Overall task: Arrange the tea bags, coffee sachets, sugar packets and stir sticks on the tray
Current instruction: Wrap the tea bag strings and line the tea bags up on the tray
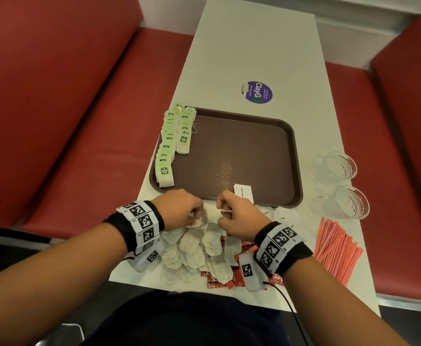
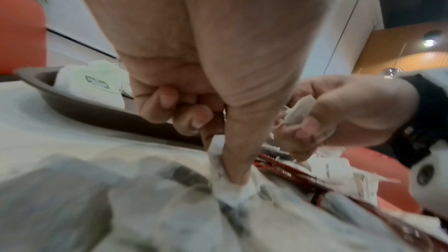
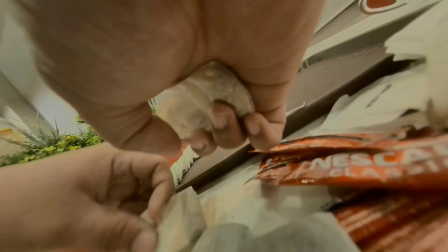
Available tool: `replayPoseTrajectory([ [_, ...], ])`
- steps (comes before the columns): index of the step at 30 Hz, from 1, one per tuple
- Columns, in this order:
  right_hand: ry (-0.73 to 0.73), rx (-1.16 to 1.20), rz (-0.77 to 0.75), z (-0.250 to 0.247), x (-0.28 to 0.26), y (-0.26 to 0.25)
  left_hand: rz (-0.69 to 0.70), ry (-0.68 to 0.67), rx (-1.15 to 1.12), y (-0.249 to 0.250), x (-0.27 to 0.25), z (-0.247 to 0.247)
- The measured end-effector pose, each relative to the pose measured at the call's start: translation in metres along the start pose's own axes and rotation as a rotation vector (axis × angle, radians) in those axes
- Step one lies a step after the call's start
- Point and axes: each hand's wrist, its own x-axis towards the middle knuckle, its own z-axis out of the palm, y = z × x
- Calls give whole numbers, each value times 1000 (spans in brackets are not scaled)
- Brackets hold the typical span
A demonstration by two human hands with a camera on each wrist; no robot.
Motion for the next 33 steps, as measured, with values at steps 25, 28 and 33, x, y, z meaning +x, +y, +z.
replayPoseTrajectory([
  [25, 254, -44, -158, 10, 41, -32, 148, 332, -156, -37, -11, -60],
  [28, 274, 33, -120, 9, 42, -26, 24, 326, -154, -45, -1, -70],
  [33, 258, 33, -46, -3, 42, -21, -240, 309, -125, -72, 36, -85],
])
